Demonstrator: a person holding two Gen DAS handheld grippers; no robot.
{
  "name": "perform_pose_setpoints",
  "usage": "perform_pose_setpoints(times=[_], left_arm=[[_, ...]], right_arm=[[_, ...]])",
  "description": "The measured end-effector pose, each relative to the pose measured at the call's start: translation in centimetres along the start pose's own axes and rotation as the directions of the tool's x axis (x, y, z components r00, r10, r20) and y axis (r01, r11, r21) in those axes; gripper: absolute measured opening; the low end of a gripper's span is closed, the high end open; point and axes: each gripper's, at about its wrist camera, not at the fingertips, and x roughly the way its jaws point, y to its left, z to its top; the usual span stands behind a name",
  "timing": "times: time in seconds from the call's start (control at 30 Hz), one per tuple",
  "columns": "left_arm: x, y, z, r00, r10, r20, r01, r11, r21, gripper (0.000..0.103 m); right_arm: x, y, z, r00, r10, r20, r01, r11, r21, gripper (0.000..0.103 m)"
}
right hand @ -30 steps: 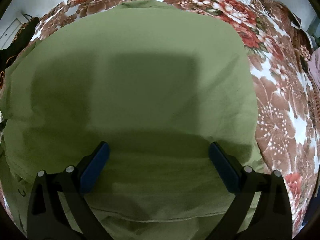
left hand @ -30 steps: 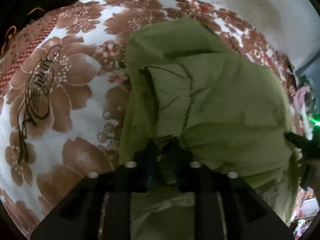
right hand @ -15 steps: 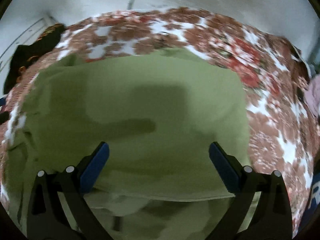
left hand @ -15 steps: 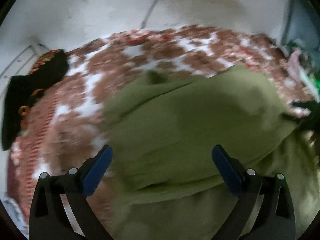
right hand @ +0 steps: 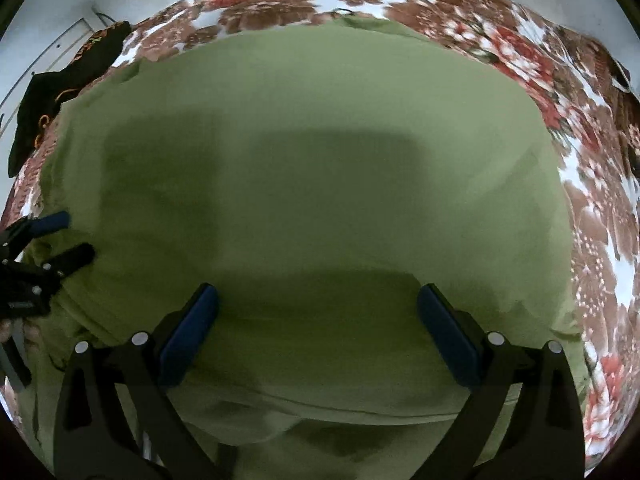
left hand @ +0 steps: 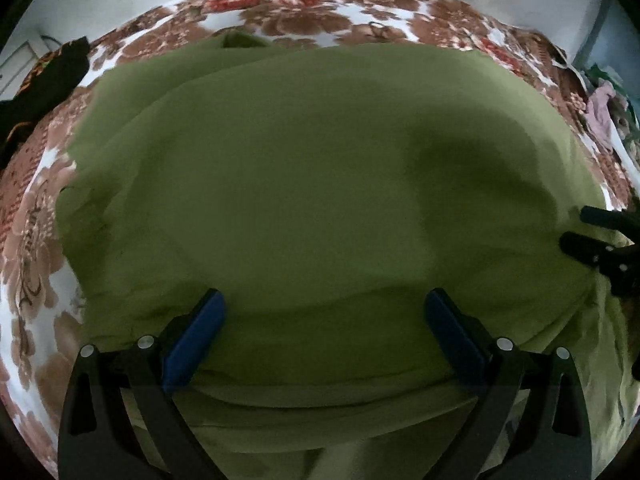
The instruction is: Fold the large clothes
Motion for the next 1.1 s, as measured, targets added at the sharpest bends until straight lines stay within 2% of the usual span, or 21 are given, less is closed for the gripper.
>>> perform_pose_setpoints(times=[0.17, 0.27, 0.4, 0.57, 0.7, 0.87, 1.1], left_arm=[[-1.9, 1.0, -0.1, 0.999, 0.051, 0.005, -0.051, 0.998, 0.033, 0.098], [-4.2, 1.7, -0.7, 0.999, 0.037, 0.018, -0.038, 0.998, 0.044, 0.098], [-7.7, 1.6, -2.1, 0.993, 0.112, 0.034, -0.115, 0.988, 0.102, 0.098], [-12.1, 2.4, -3.8, 0.987, 0.156, 0.042, -0.159, 0.984, 0.083, 0.098], [-13.9, 3.2, -6.1, 0.973, 0.230, 0.005, -0.230, 0.970, 0.079, 0.098], [-16.2, 4.0, -9.5, 0.972, 0.233, -0.007, -0.233, 0.972, 0.013, 0.098], [-18.2, 5.1, -15.9, 0.967, 0.240, -0.090, -0.248, 0.964, -0.095, 0.098]], right_arm=[[-0.8, -2.0, -0.6, 0.999, -0.032, -0.005, 0.032, 0.999, 0.018, 0.098], [-1.8, -3.2, -1.3, 0.999, -0.052, -0.013, 0.052, 0.998, 0.044, 0.098], [-4.0, -4.4, -2.7, 0.998, -0.063, 0.000, 0.063, 0.996, 0.070, 0.098], [-6.9, -5.0, -5.3, 0.998, -0.062, 0.011, 0.061, 0.996, 0.069, 0.098], [-9.8, -5.7, -8.4, 0.998, -0.066, 0.019, 0.065, 0.996, 0.067, 0.098], [-12.0, -7.0, -13.8, 0.993, -0.106, -0.052, 0.109, 0.993, 0.047, 0.098], [-13.9, -9.1, -21.3, 0.977, -0.154, -0.150, 0.157, 0.988, 0.010, 0.098]])
